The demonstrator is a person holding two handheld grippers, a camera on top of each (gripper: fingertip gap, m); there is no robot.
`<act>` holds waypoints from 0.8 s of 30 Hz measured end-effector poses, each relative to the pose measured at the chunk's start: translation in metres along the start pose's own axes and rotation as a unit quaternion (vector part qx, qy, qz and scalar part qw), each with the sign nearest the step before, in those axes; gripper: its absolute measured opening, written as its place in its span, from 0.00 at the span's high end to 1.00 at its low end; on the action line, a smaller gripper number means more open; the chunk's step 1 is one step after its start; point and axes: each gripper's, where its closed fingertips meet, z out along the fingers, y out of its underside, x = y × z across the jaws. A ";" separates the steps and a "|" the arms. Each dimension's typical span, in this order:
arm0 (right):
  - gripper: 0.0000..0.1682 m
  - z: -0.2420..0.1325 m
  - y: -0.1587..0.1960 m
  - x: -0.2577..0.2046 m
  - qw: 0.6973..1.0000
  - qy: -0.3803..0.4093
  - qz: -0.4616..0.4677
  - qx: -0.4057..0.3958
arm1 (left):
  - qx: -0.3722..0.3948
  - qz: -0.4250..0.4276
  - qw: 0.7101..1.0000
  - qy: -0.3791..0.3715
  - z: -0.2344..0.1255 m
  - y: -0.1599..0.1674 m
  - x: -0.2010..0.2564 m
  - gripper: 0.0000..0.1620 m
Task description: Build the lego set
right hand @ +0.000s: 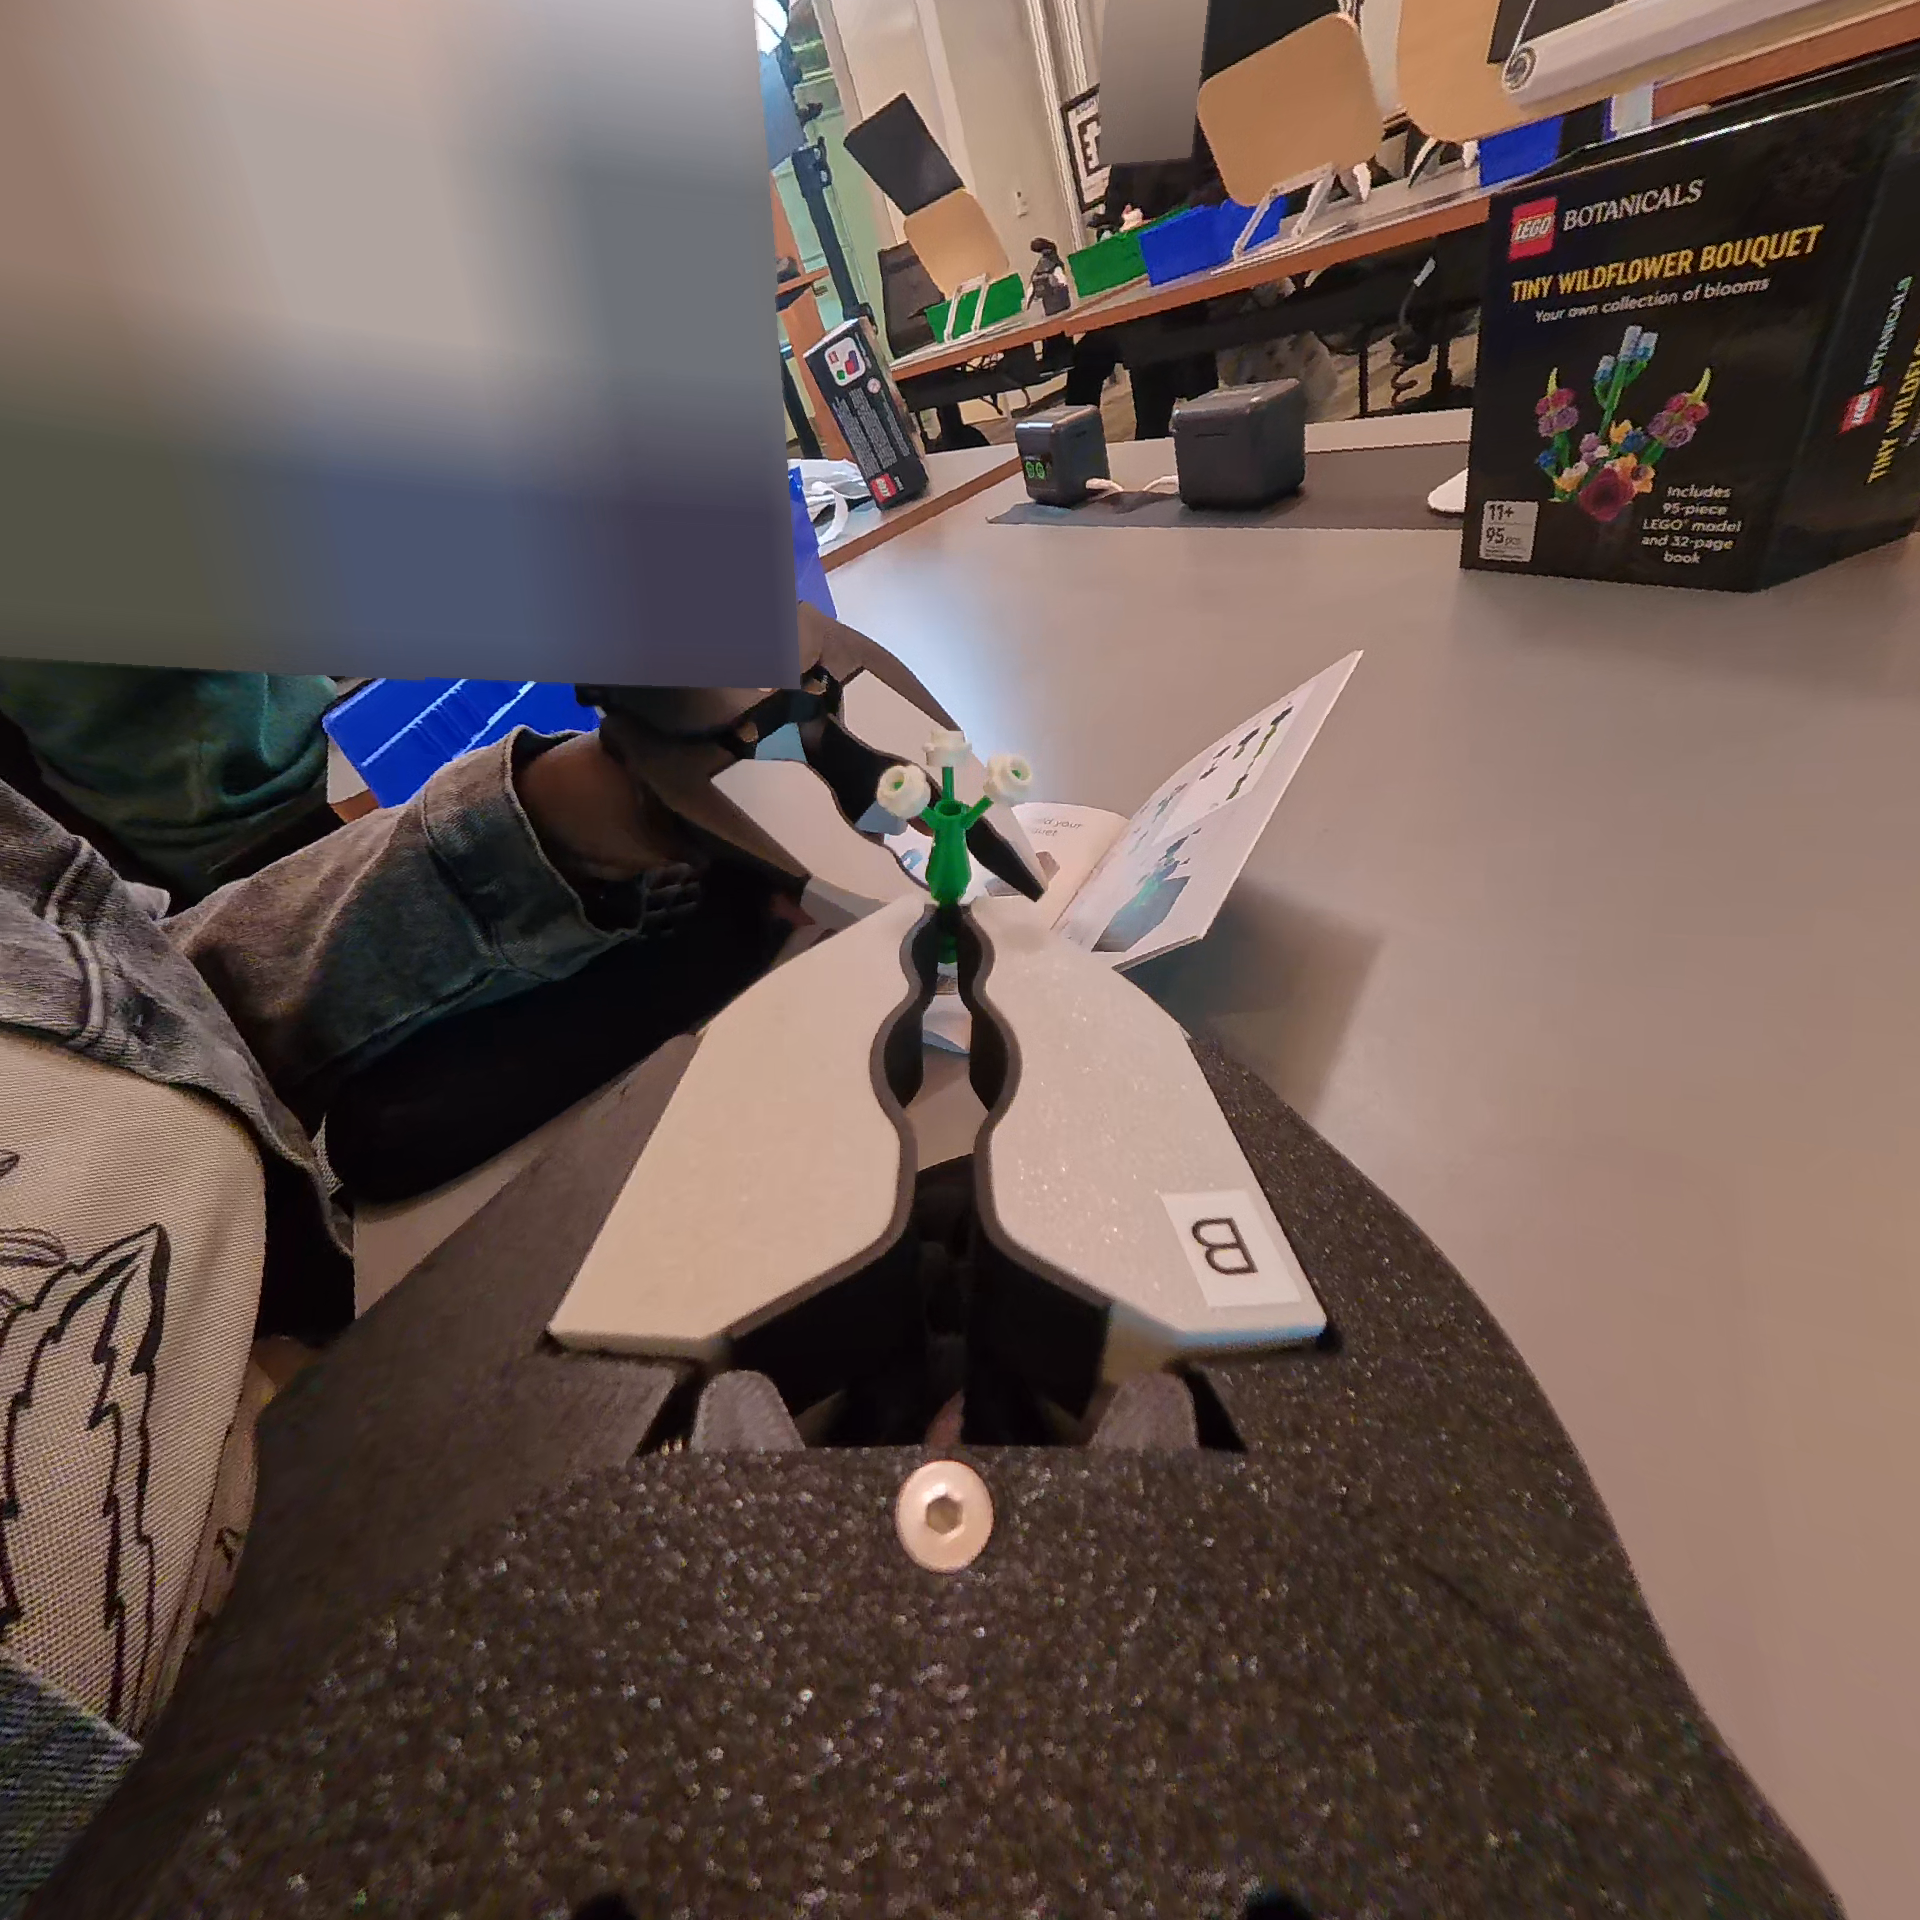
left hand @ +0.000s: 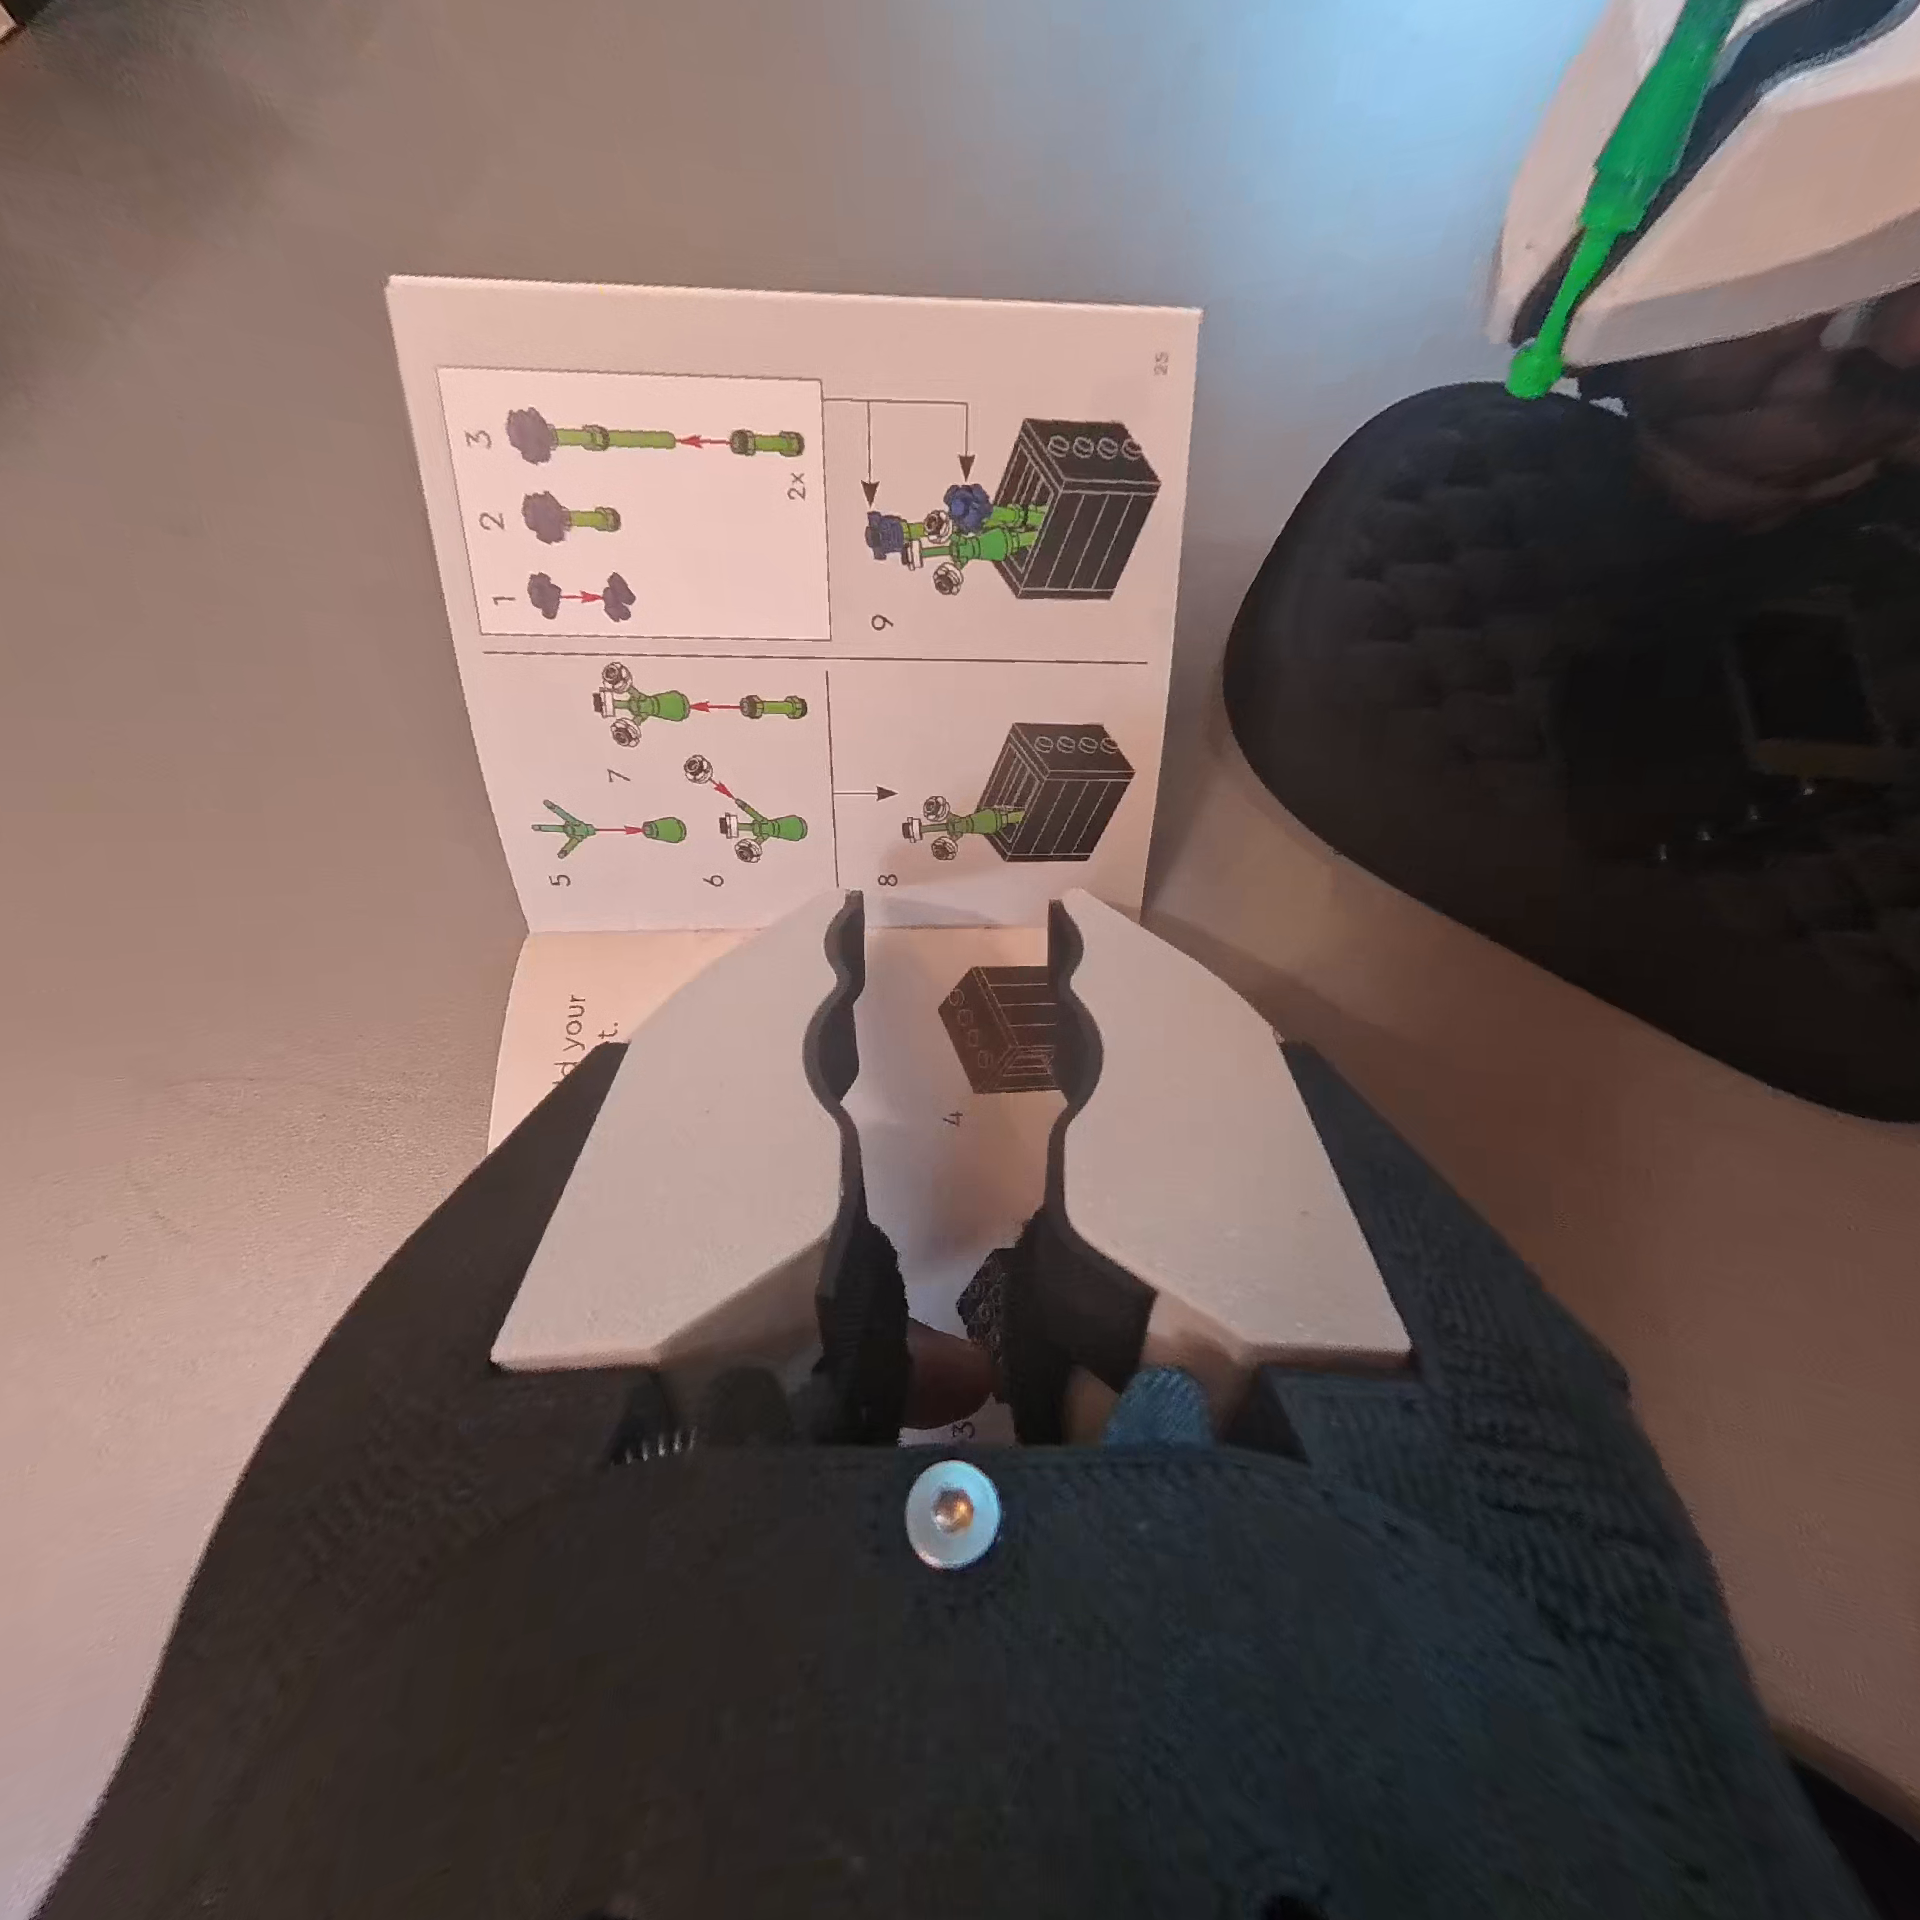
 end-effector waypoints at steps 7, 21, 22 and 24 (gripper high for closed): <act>0.98 0.000 0.000 0.000 1.000 0.000 0.001 0.001 | 0.004 0.007 1.000 0.001 -0.001 -0.001 0.001 0.79; 0.98 0.001 0.001 0.000 1.000 0.001 0.000 -0.001 | 0.000 0.013 1.000 0.004 -0.001 0.001 0.002 0.79; 0.98 0.001 0.000 0.000 1.000 0.001 0.000 -0.001 | 0.000 0.013 1.000 0.003 -0.001 0.001 0.002 0.79; 0.98 0.001 0.001 0.000 1.000 0.000 0.000 -0.002 | 0.000 0.014 1.000 0.004 -0.001 0.001 0.002 0.79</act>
